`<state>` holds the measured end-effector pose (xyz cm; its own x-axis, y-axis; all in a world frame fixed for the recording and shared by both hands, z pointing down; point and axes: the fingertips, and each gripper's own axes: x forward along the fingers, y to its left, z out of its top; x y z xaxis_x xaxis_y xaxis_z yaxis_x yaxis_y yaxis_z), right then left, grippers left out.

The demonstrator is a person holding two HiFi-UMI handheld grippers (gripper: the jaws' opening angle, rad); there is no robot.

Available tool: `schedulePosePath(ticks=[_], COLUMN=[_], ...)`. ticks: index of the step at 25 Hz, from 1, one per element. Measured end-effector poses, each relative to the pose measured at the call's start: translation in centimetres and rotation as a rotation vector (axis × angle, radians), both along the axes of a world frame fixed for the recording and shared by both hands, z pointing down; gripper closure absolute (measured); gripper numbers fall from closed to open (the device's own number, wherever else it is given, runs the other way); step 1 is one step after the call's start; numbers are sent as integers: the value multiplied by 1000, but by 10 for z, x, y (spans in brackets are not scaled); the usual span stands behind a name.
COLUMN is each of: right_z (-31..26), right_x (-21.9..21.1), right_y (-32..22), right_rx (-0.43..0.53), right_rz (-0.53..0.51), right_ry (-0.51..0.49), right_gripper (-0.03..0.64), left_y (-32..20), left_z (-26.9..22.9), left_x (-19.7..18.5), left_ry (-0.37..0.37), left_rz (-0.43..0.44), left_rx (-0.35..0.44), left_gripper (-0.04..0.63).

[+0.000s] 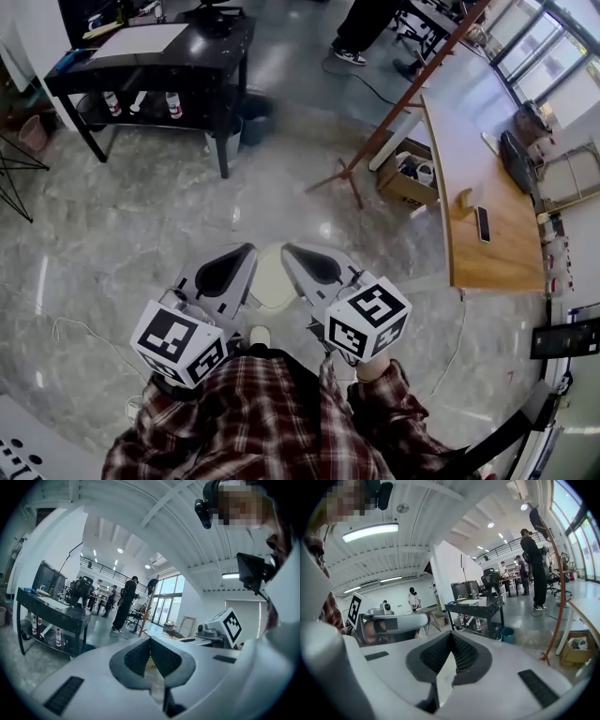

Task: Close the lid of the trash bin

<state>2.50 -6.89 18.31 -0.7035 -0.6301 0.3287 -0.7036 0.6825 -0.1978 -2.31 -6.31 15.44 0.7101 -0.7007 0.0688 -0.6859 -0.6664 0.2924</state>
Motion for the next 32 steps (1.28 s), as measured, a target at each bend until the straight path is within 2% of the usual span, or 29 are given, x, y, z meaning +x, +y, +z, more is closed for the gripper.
schedulePosePath(ticks=[3, 9, 20, 32], right_z=[-9, -24, -30, -21], right_x=[1, 2, -17, -16], right_y=[7, 17, 10, 12], right_rx=[29, 59, 66, 37], right_rz=[29, 53, 21, 34], right_ry=[28, -6, 5, 15], right_gripper=[604, 604, 606, 606], left_y=[3, 4, 2, 6], left_z=[-8, -20, -13, -4], left_x=[2, 4, -11, -16], left_ry=[-7, -17, -26, -13], left_rz=[7, 21, 15, 9], left_rx=[27, 67, 38, 10], left_gripper=[586, 585, 586, 586])
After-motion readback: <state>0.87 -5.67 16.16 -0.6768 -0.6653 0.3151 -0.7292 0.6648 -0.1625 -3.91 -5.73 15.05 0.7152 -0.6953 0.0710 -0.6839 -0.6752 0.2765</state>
